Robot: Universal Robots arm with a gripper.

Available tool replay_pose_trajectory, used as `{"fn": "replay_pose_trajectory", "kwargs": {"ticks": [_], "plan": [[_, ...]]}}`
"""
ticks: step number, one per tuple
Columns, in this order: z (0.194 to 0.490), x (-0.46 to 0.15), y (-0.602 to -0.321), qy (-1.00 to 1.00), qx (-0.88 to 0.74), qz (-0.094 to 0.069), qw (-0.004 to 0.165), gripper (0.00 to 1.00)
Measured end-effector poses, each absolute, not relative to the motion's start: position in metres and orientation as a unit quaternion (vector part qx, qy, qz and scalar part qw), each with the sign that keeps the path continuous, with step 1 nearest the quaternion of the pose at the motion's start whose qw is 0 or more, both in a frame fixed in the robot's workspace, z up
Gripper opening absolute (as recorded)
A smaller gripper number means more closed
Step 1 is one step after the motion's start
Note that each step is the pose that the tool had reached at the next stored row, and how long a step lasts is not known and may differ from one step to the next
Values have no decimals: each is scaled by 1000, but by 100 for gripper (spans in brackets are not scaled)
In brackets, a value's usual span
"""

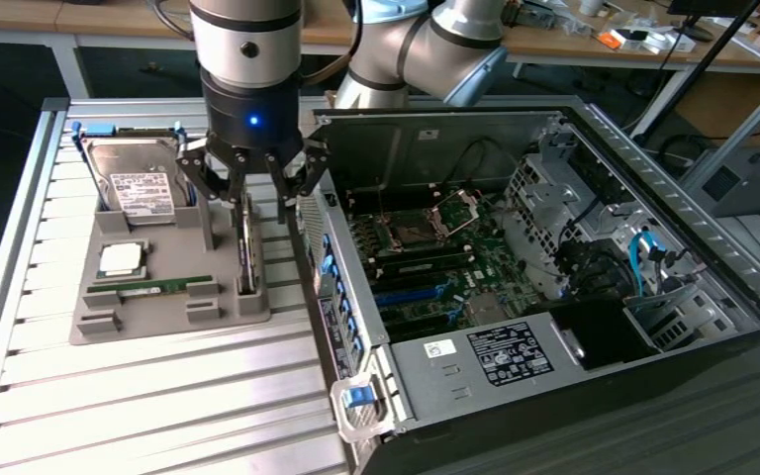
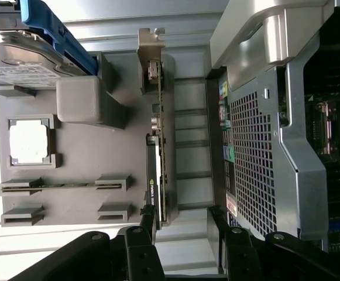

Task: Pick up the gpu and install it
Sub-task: 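Pick up the gpu and move the gpu toward the slot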

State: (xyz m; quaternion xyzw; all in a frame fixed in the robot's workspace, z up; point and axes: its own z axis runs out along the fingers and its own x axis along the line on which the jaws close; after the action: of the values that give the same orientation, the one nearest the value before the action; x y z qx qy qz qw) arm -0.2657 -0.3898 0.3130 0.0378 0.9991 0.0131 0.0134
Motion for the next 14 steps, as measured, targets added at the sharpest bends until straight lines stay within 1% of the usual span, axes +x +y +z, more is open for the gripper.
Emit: {"fn": "replay_pose_trajectory", "kwargs": {"ticks": [14], "plan": [[304, -269, -387, 999, 38, 11, 14, 48]]}}
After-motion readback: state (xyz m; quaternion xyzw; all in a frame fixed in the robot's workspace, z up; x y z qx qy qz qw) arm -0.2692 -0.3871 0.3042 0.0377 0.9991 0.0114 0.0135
